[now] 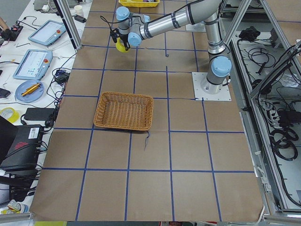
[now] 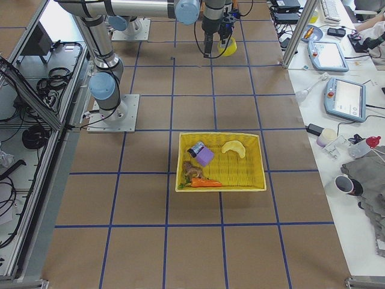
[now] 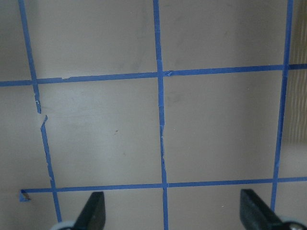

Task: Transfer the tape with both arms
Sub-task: 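Carry the tape roll with the left gripper over the wicker basket and lower it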

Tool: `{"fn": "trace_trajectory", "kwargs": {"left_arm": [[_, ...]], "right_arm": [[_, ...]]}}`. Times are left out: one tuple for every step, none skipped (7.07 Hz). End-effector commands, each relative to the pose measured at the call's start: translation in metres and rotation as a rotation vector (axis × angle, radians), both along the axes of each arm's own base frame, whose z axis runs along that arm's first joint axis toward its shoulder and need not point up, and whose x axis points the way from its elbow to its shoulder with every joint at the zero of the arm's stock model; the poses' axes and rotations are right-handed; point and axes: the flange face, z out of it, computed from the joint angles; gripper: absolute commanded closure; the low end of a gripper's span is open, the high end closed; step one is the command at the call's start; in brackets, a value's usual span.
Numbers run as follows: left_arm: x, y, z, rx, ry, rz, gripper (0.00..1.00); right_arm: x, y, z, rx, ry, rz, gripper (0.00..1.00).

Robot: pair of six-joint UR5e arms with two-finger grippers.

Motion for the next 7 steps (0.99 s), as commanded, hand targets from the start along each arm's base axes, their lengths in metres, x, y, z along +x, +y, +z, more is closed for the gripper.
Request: {"fn": "trace_trajectory", "kwargs": {"left_arm": [[0.168, -0.016, 0.05, 0.046, -0.083, -0.261, 1.0], [0.261, -0.009, 0.049, 0.056, -0.076, -0.331, 1.0], [0.323, -0.002, 0.043, 0.064, -0.091, -0.458, 1.0], [0.359, 0.005, 0.035, 0.12, -0.159, -0.559, 1.0], [0.389, 0.007, 0.02, 0.148, -0.188, -0.575, 1.0], [0.423, 0.003, 0.007, 0.116, -0.215, -0.556, 1.0], [0.441, 0.002, -0.012, 0.129, -0.202, -0.545, 1.0]], "right_arm": [[-0.004, 0.0, 0.001, 0.006, 0.008, -0.003, 0.0], [-0.001, 0.002, 0.003, 0.006, 0.007, -0.002, 0.0], [-0.001, 0.003, 0.006, 0.0, 0.007, -0.002, 0.0], [-0.001, 0.007, 0.009, -0.005, 0.007, -0.002, 0.0], [-0.001, 0.011, 0.009, -0.005, 0.009, -0.002, 0.0], [-0.001, 0.011, 0.009, -0.005, 0.009, -0.002, 0.0], [0.0, 0.01, 0.008, -0.004, 0.003, -0.003, 0.0]]}}
